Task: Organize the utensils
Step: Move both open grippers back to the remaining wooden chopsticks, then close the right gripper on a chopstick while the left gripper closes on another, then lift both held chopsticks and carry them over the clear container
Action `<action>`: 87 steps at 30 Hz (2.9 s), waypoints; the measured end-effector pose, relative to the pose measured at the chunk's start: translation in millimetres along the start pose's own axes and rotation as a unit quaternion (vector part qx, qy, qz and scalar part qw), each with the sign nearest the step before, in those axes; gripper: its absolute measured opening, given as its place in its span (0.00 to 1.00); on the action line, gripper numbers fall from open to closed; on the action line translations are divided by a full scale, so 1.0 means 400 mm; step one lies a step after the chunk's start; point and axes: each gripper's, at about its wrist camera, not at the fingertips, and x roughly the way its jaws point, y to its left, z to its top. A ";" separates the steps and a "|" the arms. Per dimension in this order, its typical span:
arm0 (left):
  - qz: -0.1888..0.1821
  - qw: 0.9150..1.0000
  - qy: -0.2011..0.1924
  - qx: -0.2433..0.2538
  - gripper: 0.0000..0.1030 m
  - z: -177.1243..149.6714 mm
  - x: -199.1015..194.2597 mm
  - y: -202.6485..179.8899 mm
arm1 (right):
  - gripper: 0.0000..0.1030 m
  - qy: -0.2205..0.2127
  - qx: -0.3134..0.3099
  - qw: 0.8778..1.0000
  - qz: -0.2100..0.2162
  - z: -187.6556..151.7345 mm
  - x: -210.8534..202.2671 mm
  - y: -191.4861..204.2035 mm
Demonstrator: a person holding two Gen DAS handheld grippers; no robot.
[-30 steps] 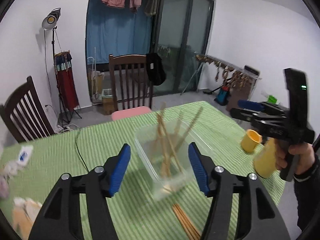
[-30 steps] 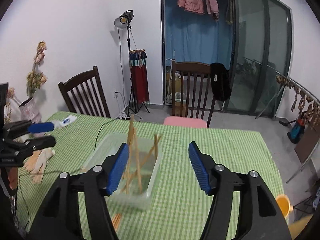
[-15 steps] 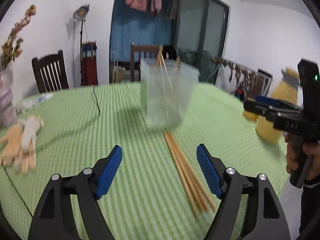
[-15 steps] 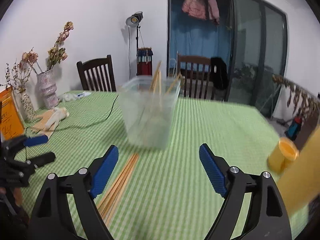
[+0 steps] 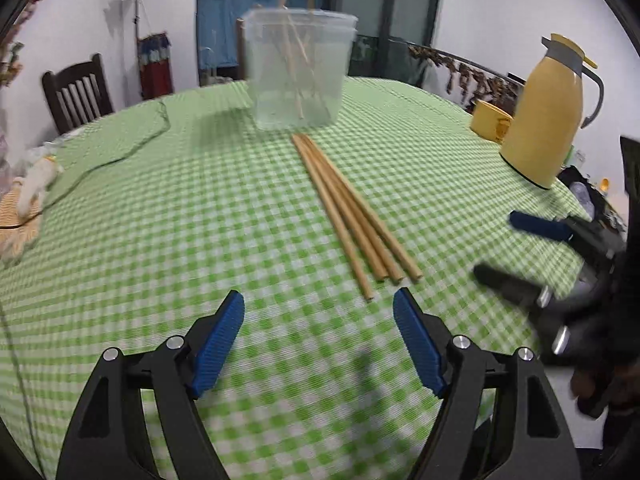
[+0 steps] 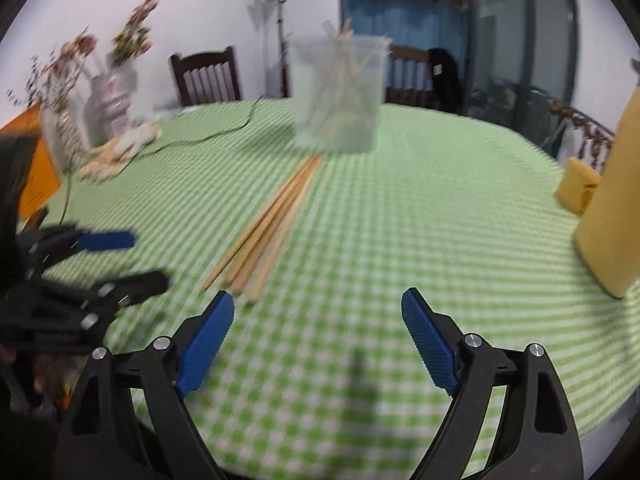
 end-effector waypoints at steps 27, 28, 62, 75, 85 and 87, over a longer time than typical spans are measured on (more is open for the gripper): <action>0.017 0.997 0.064 0.025 0.26 0.073 0.103 0.048 | 0.70 0.018 -0.017 0.999 0.026 0.022 0.090 0.025; 0.017 0.998 0.062 0.028 0.26 0.070 0.102 0.047 | 0.65 0.022 -0.017 0.999 0.031 0.020 0.095 0.026; 0.011 0.999 -0.030 0.009 0.02 0.115 -0.121 0.122 | 0.06 -0.070 -0.026 0.997 -0.003 0.123 -0.069 -0.002; -0.015 0.993 -0.105 0.054 0.02 0.305 -0.318 0.148 | 0.06 -0.133 -0.090 0.987 0.008 0.297 -0.208 -0.026; -0.049 0.992 -0.093 0.077 0.02 0.467 -0.288 0.154 | 0.07 -0.075 -0.062 0.993 0.072 0.437 -0.165 -0.113; -0.057 0.991 -0.084 0.082 0.02 0.498 -0.264 0.150 | 0.07 -0.060 -0.053 0.993 0.083 0.464 -0.147 -0.134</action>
